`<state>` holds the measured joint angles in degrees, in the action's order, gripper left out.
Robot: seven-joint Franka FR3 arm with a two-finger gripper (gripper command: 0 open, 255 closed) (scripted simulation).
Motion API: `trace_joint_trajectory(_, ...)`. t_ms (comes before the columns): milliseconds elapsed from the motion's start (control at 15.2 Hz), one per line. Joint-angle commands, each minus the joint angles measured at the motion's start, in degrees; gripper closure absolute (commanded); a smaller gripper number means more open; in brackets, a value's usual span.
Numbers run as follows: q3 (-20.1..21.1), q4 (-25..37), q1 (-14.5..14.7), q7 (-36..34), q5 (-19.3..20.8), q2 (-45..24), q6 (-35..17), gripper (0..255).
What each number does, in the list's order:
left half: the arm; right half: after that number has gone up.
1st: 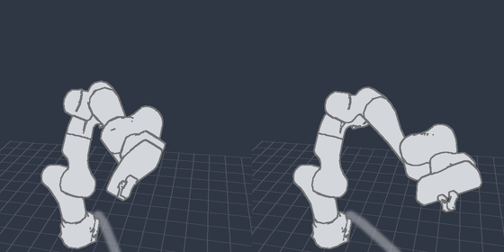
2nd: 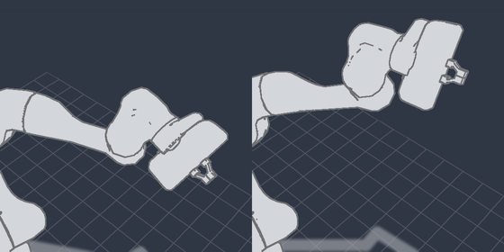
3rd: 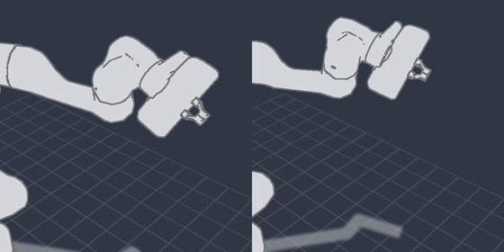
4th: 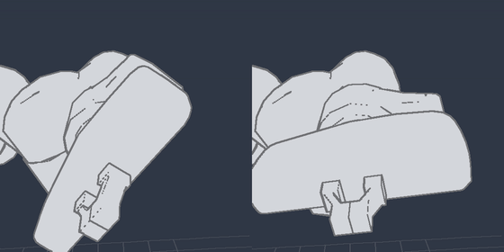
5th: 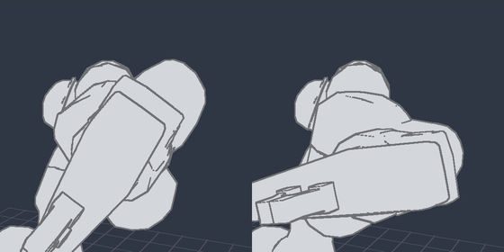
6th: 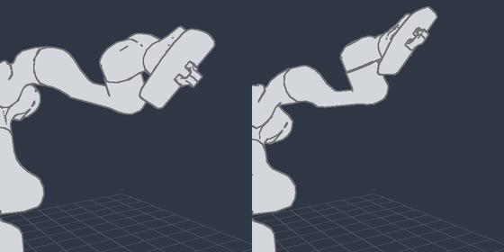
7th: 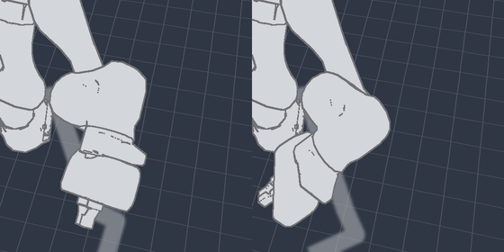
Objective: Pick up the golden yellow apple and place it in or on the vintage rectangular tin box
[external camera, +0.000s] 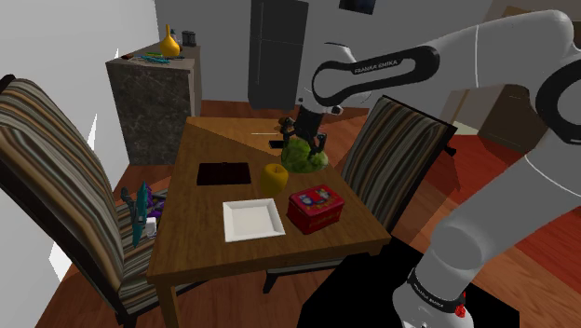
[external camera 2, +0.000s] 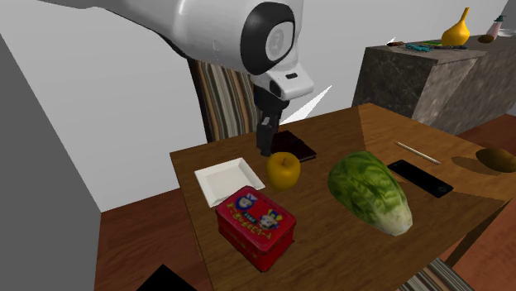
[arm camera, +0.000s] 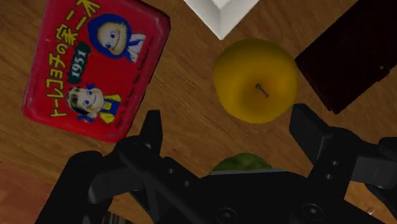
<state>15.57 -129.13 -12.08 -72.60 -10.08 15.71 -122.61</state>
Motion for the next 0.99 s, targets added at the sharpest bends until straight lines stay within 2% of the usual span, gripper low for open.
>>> trace_joint_trajectory(0,1.03,2.21,-1.27,-7.22,0.07,-4.74,-3.04,0)
trace_joint_trajectory(330,1.76,7.13,-3.04,-22.91,1.11,-14.52,-8.97,0)
trace_joint_trajectory(924,2.08,5.64,-2.51,-23.70,2.19,-18.46,-14.36,0)
